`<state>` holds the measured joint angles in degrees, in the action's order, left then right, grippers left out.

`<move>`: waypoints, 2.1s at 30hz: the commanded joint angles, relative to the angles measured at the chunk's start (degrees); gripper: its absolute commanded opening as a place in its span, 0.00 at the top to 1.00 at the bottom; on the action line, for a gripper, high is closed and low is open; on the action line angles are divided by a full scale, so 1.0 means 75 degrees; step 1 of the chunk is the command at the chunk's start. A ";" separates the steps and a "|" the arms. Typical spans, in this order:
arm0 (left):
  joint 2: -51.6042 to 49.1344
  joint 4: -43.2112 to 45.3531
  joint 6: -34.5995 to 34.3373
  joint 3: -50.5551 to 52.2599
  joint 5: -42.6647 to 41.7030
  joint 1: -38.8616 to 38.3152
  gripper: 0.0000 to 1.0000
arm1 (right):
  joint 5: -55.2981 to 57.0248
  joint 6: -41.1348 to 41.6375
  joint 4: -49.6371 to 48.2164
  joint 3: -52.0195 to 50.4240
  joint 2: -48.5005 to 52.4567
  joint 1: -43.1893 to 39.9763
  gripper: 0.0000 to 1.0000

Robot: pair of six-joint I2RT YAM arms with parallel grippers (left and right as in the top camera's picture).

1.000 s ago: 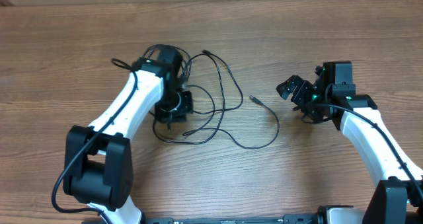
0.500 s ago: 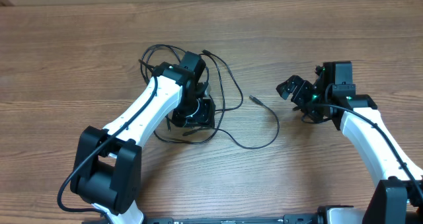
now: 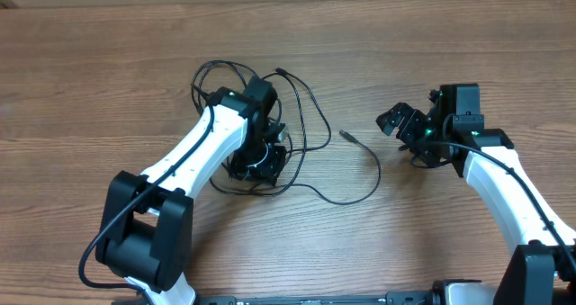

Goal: Untangle cables

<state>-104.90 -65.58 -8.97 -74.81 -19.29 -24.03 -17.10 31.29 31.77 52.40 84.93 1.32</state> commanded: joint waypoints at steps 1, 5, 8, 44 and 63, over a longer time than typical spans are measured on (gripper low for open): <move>0.0003 0.0006 0.0082 0.0440 0.0207 -0.0006 0.92 | 0.0079 -0.0035 -0.0020 0.0163 -0.0003 0.0038 0.00; 0.0003 0.0090 -0.0085 0.0825 0.0437 -0.0006 0.96 | 0.0079 -0.0035 -0.0020 0.0163 -0.0003 0.0038 0.00; 0.0003 0.0187 -0.0615 0.1099 0.1125 -0.0006 0.96 | 0.0079 -0.0035 -0.0020 0.0163 -0.0003 0.0038 0.00; 0.0023 0.0280 -0.2871 -0.0332 0.3366 0.0388 0.41 | 0.0079 -0.0035 -0.0020 0.0163 -0.0006 0.0038 0.00; 0.0000 0.2518 -0.6662 0.0609 0.3357 0.0388 0.50 | 0.0079 -0.0035 -0.0020 0.0163 -0.0003 0.0038 0.00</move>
<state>-104.90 -48.14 -48.69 -72.23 5.80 -21.32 -17.12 31.29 31.79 52.40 84.93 1.32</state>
